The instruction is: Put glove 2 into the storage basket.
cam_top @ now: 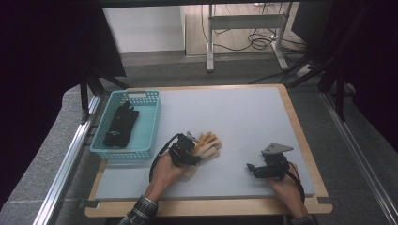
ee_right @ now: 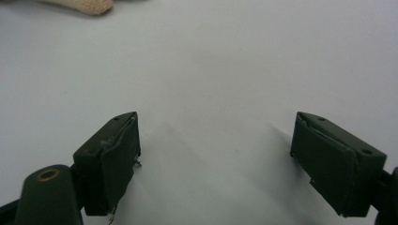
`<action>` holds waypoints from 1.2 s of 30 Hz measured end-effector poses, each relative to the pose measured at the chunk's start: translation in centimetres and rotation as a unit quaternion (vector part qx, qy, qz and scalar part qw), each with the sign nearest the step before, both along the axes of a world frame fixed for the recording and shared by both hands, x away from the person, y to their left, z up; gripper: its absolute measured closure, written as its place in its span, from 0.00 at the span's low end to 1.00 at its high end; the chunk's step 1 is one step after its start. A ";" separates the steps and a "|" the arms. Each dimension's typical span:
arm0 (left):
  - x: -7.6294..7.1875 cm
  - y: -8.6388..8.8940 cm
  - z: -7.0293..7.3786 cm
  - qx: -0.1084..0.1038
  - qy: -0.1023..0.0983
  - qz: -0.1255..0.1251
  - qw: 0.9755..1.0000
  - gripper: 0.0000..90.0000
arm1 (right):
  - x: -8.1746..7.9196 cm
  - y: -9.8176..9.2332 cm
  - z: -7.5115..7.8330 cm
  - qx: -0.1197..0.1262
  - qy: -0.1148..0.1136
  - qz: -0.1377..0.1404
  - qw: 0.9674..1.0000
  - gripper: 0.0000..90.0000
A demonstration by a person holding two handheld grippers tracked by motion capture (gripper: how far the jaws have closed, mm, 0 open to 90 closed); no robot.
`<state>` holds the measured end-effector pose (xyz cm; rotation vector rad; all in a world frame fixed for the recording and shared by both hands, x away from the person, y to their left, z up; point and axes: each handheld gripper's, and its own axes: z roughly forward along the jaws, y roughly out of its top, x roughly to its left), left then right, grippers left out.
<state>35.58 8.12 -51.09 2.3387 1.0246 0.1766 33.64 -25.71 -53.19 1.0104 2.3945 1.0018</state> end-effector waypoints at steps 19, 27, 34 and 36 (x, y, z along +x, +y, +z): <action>0.8 1.0 2.8 -0.002 -0.027 0.026 0.999 0.60 | 0.0 0.0 0.0 0.000 0.000 0.000 1.000 0.18; 1.3 1.8 3.9 -0.004 -0.029 0.040 0.999 0.59 | 0.0 0.0 0.0 0.000 0.000 0.000 1.000 0.18; 1.6 3.0 4.8 -0.007 -0.031 0.056 0.998 0.59 | 0.0 0.0 0.0 0.000 0.000 0.000 1.000 0.18; 1.8 3.4 5.1 -0.007 -0.032 0.061 0.998 0.59 | 0.0 0.0 0.0 0.000 0.000 0.000 1.000 0.18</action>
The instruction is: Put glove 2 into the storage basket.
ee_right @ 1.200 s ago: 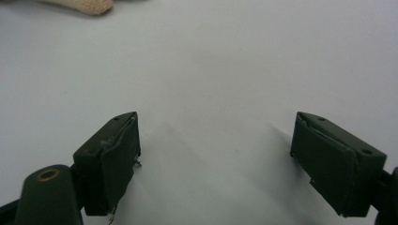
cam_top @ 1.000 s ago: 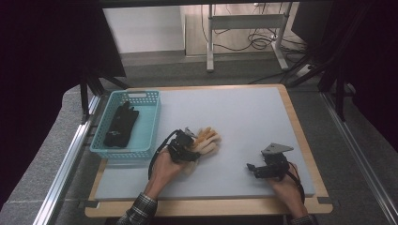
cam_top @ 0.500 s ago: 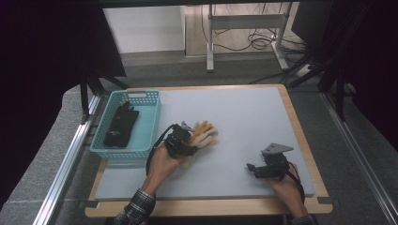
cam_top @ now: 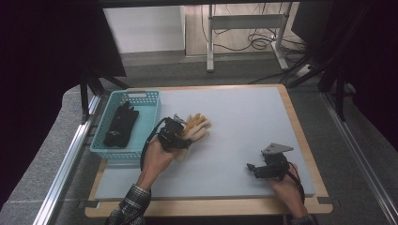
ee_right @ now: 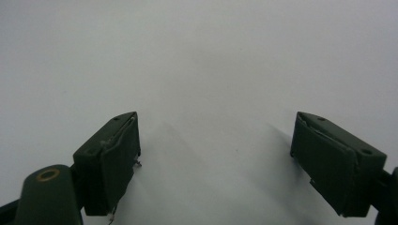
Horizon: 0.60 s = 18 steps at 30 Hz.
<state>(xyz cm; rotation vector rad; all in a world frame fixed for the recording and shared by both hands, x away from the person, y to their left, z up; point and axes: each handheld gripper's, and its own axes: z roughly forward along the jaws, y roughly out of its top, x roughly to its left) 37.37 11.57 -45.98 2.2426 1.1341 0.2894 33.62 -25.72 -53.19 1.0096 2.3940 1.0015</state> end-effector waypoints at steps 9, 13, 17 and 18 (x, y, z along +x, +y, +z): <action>0.7 2.0 1.2 0.000 0.001 0.028 1.000 0.59 | 0.0 0.0 0.0 0.000 -0.001 0.000 1.000 0.18; 1.0 3.0 1.9 0.005 0.000 0.040 0.999 0.59 | 0.0 0.0 0.0 0.000 0.000 0.000 1.000 0.18; 1.3 4.0 2.4 0.006 -0.003 0.056 0.998 0.59 | 0.0 0.0 0.0 0.000 -0.001 0.000 1.000 0.18; 1.3 4.3 2.5 0.005 -0.003 0.060 0.998 0.59 | 0.0 0.0 0.0 0.000 0.000 0.000 1.000 0.18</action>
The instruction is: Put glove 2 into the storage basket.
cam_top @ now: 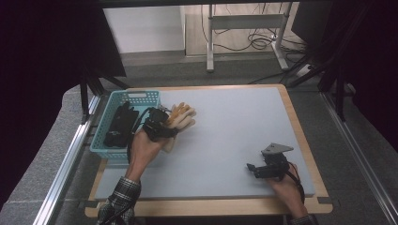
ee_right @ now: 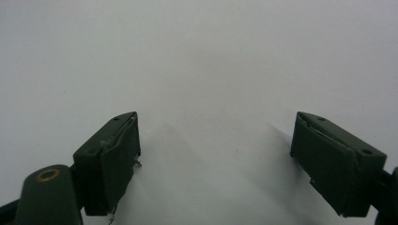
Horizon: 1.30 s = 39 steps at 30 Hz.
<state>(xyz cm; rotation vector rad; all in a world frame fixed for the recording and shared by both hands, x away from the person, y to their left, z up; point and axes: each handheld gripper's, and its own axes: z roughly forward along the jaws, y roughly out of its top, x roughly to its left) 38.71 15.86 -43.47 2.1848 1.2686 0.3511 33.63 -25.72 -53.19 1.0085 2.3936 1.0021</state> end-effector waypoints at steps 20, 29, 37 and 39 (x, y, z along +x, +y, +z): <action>1.0 6.4 2.3 0.011 -0.009 0.089 0.996 0.59 | 0.0 0.0 0.0 0.000 0.000 0.000 1.000 0.18; 1.8 10.0 2.3 0.019 -0.003 0.145 0.989 0.58 | 0.0 0.0 0.0 0.000 0.000 0.000 1.000 0.18; 3.6 11.4 0.4 0.031 0.022 0.176 0.984 0.57 | 0.0 0.0 0.0 0.000 0.000 0.000 1.000 0.18; 4.3 11.8 -0.7 0.032 0.031 0.184 0.982 0.57 | 0.0 0.0 0.0 0.000 0.000 0.000 1.000 0.18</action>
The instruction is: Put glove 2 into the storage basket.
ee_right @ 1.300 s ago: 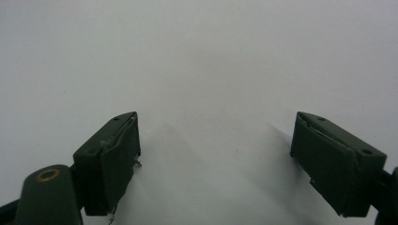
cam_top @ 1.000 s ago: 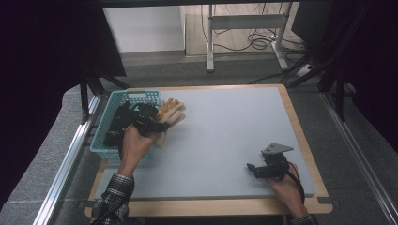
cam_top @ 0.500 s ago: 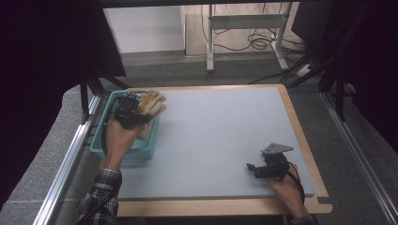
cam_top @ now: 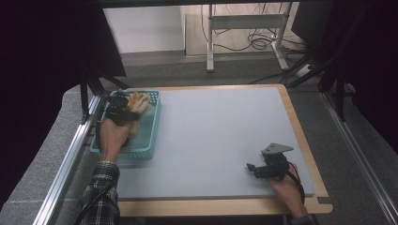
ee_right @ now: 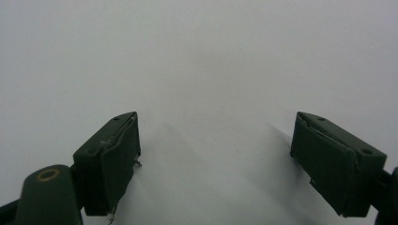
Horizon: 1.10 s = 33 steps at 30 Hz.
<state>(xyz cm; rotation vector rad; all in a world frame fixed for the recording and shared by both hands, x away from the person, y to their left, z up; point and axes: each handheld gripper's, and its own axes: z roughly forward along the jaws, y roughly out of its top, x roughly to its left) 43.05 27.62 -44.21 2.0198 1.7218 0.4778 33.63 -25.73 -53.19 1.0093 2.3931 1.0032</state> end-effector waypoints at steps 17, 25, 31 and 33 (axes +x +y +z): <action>3.3 -2.5 -4.6 0.020 0.060 -0.024 0.998 0.54 | 0.0 0.0 0.0 0.000 0.000 0.000 1.000 0.18; 4.3 -2.8 -6.7 0.024 0.112 -0.026 0.993 0.38 | 0.0 0.0 0.0 0.001 0.000 0.000 1.000 0.18; 3.8 -1.9 -6.5 0.018 0.118 -0.034 0.992 0.17 | 0.0 0.0 0.0 0.001 0.000 -0.001 1.000 0.18; 3.4 -1.6 -6.0 0.004 0.110 -0.040 0.993 0.10 | 0.0 0.0 0.0 0.000 0.000 0.000 1.000 0.18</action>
